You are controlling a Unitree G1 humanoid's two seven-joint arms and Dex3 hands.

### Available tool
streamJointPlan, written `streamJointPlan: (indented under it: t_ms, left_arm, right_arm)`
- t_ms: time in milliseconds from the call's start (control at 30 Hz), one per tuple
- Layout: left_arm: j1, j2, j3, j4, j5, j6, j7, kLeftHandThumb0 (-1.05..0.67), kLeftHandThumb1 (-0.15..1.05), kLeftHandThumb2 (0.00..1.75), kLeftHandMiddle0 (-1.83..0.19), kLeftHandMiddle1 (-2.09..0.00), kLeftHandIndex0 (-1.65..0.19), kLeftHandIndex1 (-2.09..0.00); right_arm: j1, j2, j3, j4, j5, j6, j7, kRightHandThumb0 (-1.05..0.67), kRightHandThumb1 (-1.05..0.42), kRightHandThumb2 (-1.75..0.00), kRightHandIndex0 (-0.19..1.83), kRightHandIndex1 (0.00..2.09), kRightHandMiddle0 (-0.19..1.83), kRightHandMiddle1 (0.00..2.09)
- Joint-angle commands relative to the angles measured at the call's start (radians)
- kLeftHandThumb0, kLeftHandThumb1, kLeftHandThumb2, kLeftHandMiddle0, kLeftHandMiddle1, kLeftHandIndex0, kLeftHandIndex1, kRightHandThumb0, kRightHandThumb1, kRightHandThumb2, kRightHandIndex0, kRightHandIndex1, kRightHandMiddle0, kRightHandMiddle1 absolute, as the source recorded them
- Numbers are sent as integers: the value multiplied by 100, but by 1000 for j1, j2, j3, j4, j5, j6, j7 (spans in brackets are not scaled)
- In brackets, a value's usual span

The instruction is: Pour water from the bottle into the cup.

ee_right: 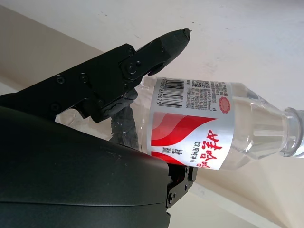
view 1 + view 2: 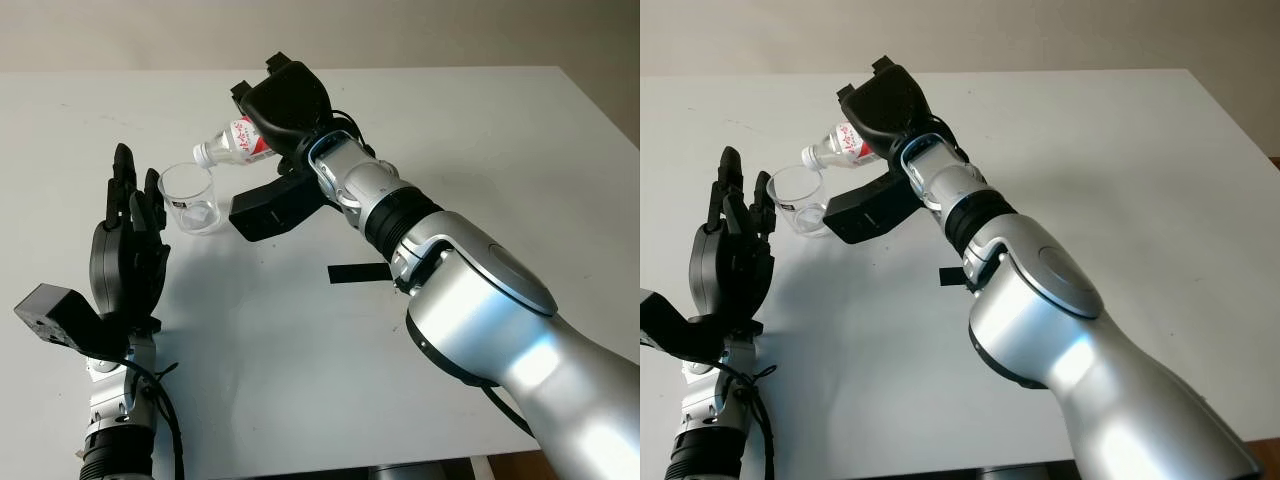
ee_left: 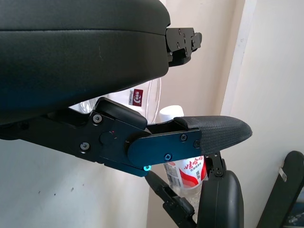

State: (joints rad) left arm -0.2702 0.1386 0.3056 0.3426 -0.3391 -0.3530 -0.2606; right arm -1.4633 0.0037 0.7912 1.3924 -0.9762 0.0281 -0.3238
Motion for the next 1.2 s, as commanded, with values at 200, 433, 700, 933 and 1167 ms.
streamJointPlan:
  t_ms: [200, 433, 700, 933, 1167]
  left_arm:
    - [45, -31, -3, 34, -3, -1, 5, -88, 105, 55, 5, 0, 7, 0]
    - [41, -30, 1, 43, -10, -10, -8, -86, 105, 56, 5, 0, 8, 0]
    - [41, -28, 1, 44, -5, -12, -7, -87, 105, 56, 5, 0, 8, 0]
    - [52, -24, 2, 26, -4, -7, -7, -86, 105, 58, 5, 0, 9, 0]
    - [50, -15, 8, 27, -8, -6, -15, -88, 105, 55, 4, 0, 7, 0]
  right_arm:
    - [-35, -12, 5, -3, -5, -13, -26, -36, -95, -5, 40, 209, 32, 104]
    - [-33, -13, -5, -4, 8, -27, -42, -36, -95, -5, 45, 209, 30, 104]
    - [-16, -22, -105, -10, 101, -52, -68, -29, -94, -5, 45, 209, 26, 97]
    - [-12, -40, -278, -21, 278, -72, 14, -21, -103, -6, 43, 209, 15, 110]
    - [22, -67, -458, -34, 455, -111, 49, -16, -105, -10, 90, 209, 76, 209]
